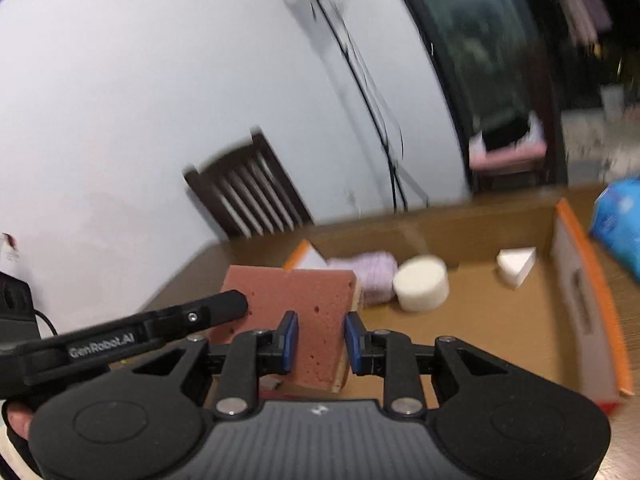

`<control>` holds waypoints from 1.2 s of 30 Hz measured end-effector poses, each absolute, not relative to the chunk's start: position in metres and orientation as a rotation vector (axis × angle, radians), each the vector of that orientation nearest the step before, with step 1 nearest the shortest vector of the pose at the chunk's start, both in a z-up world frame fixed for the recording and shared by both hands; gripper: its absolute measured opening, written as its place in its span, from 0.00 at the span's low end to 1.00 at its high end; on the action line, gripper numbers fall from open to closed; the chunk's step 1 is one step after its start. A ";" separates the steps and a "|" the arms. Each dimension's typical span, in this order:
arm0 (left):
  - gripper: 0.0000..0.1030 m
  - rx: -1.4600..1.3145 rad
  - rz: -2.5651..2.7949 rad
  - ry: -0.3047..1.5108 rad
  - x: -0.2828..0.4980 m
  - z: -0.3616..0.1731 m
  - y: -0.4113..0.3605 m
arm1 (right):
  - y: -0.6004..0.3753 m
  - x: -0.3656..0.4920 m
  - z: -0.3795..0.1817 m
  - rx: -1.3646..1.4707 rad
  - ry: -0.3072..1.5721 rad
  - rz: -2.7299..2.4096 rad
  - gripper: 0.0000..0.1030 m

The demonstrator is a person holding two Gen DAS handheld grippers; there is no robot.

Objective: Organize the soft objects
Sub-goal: 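Carry the rectangular sponge into the box and open both tools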

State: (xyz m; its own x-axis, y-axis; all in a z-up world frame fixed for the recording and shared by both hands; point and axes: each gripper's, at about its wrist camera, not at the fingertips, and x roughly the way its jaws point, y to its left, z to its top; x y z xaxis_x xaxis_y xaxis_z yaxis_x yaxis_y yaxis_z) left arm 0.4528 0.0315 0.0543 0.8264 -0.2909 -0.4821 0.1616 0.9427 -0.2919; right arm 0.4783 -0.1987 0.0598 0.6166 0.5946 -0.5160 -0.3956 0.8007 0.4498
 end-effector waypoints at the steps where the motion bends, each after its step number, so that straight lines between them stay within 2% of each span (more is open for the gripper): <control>1: 0.28 -0.227 -0.232 0.570 0.458 0.049 0.032 | -0.194 0.489 0.051 0.307 0.736 0.580 0.26; 4: 0.41 -0.188 -0.220 0.618 0.463 0.034 0.037 | -0.185 0.505 0.031 0.308 0.811 0.594 0.26; 5: 0.52 -0.183 -0.220 0.622 0.463 0.032 0.037 | -0.182 0.506 0.027 0.299 0.828 0.598 0.26; 9: 0.59 -0.157 -0.202 0.593 0.458 0.035 0.035 | -0.167 0.504 0.015 0.251 0.880 0.626 0.26; 10: 0.64 -0.149 -0.191 0.582 0.455 0.038 0.035 | -0.165 0.502 0.016 0.239 0.879 0.627 0.28; 15: 0.68 -0.114 -0.177 0.524 0.432 0.057 0.035 | -0.178 0.488 0.039 0.231 0.820 0.608 0.35; 22: 0.75 -0.066 -0.130 0.424 0.378 0.096 0.036 | -0.224 0.436 0.098 0.171 0.635 0.556 0.42; 25: 0.80 -0.085 -0.119 0.387 0.351 0.107 0.037 | -0.247 0.402 0.116 0.142 0.544 0.511 0.57; 26: 0.80 -0.096 -0.119 0.374 0.339 0.110 0.037 | -0.255 0.389 0.120 0.139 0.519 0.490 0.59; 33: 0.84 -0.101 -0.075 0.301 0.261 0.107 0.026 | -0.282 0.308 0.126 0.094 0.379 0.436 0.60; 36: 0.85 -0.057 -0.046 0.270 0.225 0.098 0.014 | -0.286 0.272 0.120 0.053 0.306 0.420 0.65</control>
State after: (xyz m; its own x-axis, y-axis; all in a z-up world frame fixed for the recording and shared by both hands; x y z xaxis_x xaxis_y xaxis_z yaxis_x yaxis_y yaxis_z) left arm 0.2247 0.0143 0.0982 0.9626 -0.0528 -0.2656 0.0376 0.9974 -0.0620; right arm 0.2718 -0.2857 0.1204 0.8680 0.4089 -0.2818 -0.3930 0.9125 0.1138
